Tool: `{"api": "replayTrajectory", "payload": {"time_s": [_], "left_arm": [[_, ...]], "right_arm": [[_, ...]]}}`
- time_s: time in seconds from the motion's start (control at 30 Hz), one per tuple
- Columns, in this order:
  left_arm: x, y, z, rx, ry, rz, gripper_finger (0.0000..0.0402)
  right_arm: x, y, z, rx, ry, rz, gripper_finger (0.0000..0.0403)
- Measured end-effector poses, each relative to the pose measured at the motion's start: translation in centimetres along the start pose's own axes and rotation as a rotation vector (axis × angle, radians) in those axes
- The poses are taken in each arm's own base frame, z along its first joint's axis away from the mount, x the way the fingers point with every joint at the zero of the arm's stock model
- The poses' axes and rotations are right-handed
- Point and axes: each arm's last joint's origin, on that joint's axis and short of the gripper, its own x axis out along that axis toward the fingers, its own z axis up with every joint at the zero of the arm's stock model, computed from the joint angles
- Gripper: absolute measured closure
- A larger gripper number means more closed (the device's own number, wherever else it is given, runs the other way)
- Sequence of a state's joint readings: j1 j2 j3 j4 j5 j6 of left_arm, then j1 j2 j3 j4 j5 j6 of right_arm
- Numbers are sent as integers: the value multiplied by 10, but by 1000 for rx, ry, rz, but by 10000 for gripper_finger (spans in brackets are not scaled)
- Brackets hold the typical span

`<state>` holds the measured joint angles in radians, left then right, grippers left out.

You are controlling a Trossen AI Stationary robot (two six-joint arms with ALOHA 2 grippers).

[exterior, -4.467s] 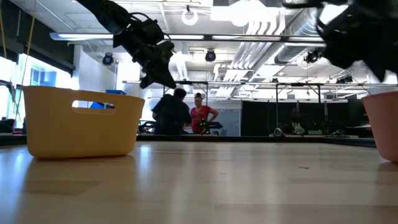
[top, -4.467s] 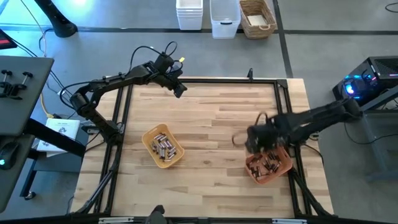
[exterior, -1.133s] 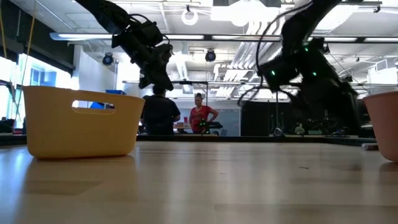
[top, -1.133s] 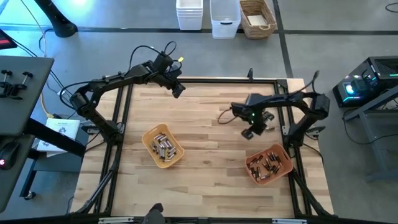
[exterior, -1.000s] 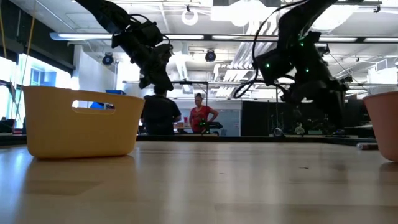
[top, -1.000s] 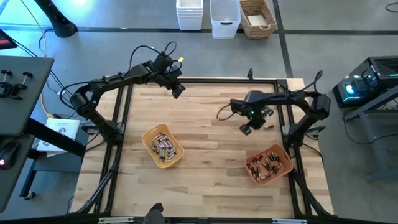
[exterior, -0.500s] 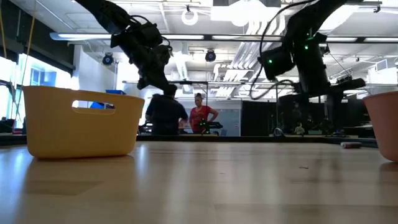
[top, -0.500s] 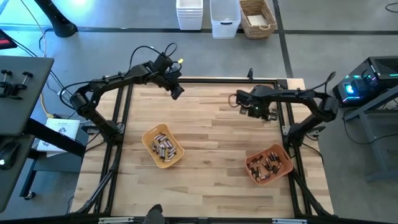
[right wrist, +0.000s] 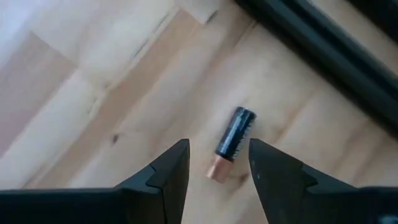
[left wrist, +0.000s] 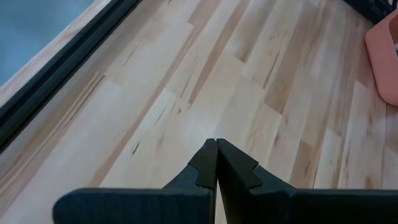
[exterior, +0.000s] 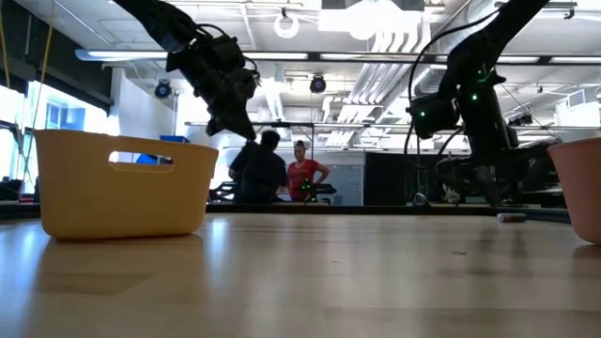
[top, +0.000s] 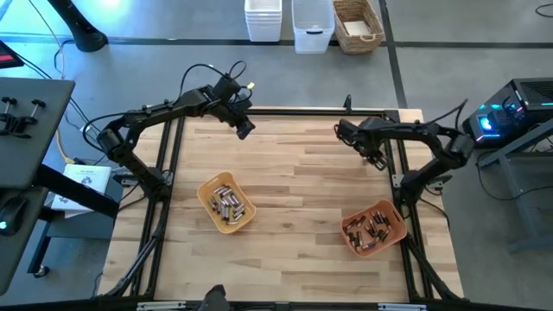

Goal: Sort batteries
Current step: Put the black battery into the orange bin

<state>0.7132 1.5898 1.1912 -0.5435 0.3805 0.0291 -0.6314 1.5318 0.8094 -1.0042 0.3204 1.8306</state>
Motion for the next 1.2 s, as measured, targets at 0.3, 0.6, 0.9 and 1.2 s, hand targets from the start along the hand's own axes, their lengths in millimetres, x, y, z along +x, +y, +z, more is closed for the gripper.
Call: {"api": "replayTrajectory", "payload": {"time_s": [0.3, 0.6, 0.9, 1.2], "left_arm": [[0, 0, -2, -6, 20, -1, 402], [0, 0, -3, -12, 33, -1, 401], [0, 0, -3, -40, 26, 1, 401], [-8, 5, 7, -167, -86, 6, 402]], "right_arm": [[31, -7, -4, 124, 19, -24, 242], [39, -16, -12, 133, -16, -19, 251], [26, -8, -14, -137, -39, 31, 378], [-54, -1, -21, -567, -43, 315, 379]]}}
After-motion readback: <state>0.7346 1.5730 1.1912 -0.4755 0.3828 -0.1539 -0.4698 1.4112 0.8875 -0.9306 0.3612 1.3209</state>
